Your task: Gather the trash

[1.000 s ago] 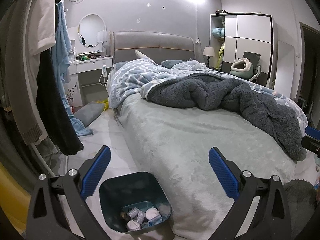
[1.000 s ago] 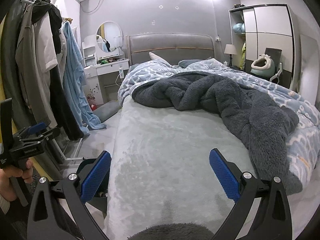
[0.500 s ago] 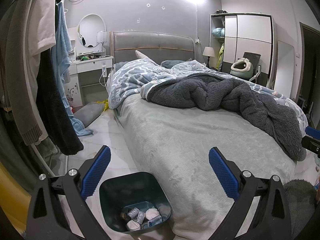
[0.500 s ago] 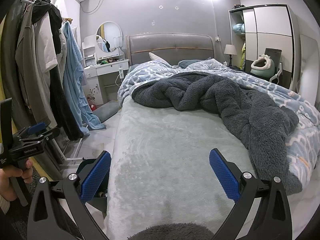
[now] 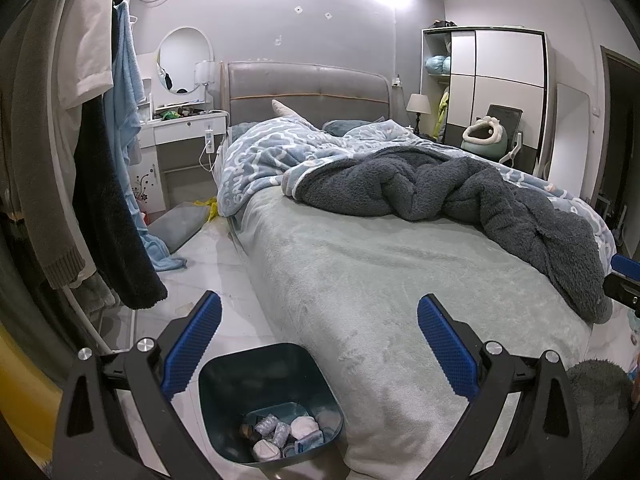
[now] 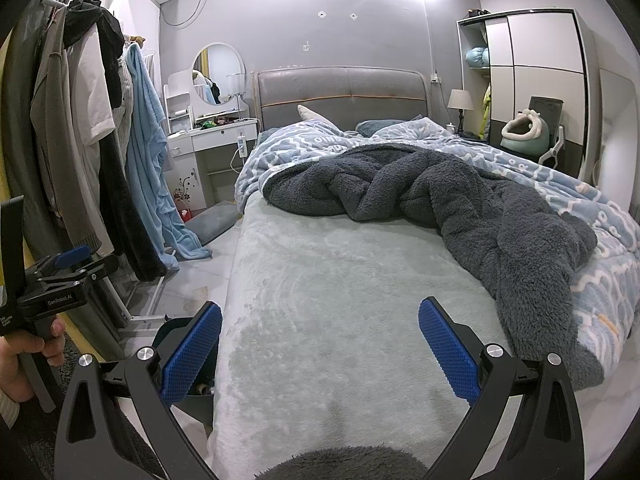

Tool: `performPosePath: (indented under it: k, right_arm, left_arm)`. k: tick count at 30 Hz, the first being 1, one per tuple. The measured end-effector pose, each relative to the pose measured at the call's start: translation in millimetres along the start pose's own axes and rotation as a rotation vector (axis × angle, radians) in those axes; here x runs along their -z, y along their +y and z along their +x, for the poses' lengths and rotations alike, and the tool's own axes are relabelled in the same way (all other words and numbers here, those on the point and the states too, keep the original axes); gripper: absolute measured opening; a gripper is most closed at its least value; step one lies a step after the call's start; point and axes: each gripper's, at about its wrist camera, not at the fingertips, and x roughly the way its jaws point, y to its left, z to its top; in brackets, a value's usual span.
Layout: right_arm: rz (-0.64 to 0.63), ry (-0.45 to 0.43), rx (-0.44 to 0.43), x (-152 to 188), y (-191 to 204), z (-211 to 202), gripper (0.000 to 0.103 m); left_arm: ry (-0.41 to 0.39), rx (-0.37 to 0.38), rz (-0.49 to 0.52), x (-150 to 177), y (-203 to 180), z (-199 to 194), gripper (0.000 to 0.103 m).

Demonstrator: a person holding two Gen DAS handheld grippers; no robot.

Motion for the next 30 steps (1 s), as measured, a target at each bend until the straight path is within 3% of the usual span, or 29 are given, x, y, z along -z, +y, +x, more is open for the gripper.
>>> performPosePath:
  k: [30]
  right_arm:
    - [0.005,-0.001,0.001,-0.7,-1.3,-2.9,0.1]
  left_arm:
    - [-0.002,-0.002,-0.001,-0.2,-1.5,0.5,0.1]
